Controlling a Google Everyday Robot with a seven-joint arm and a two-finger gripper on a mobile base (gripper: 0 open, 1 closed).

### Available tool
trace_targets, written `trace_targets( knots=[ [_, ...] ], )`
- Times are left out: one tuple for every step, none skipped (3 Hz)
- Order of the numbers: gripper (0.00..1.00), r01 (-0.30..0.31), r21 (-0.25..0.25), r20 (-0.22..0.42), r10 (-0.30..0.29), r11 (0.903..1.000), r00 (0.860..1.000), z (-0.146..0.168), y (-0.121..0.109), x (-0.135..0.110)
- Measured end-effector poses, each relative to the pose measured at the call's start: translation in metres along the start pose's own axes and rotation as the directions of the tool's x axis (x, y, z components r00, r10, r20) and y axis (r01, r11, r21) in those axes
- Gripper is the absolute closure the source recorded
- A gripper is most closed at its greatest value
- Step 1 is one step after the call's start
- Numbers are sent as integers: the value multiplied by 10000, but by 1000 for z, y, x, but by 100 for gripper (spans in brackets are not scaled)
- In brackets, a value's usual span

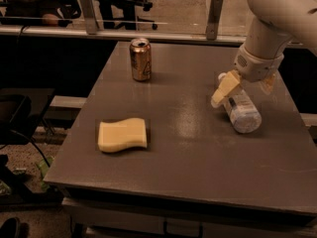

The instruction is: Pick blue plastic bottle

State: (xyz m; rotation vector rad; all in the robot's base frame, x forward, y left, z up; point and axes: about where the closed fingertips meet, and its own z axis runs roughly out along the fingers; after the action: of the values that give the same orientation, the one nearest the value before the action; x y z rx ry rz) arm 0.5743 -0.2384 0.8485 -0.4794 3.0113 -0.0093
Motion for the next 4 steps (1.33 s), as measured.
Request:
trace_targets(
  knots=[
    [39,131,-103,-198,-133,9999,9997,6,6,-1],
    [62,355,-209,-267,-360,9992,9990,9,12,-5],
    [86,734,-185,-112,-737,9971,9972,1,19,-12],
    [100,1155,37,146,-1155,9933,9932,-17,22,-21]
  ],
)
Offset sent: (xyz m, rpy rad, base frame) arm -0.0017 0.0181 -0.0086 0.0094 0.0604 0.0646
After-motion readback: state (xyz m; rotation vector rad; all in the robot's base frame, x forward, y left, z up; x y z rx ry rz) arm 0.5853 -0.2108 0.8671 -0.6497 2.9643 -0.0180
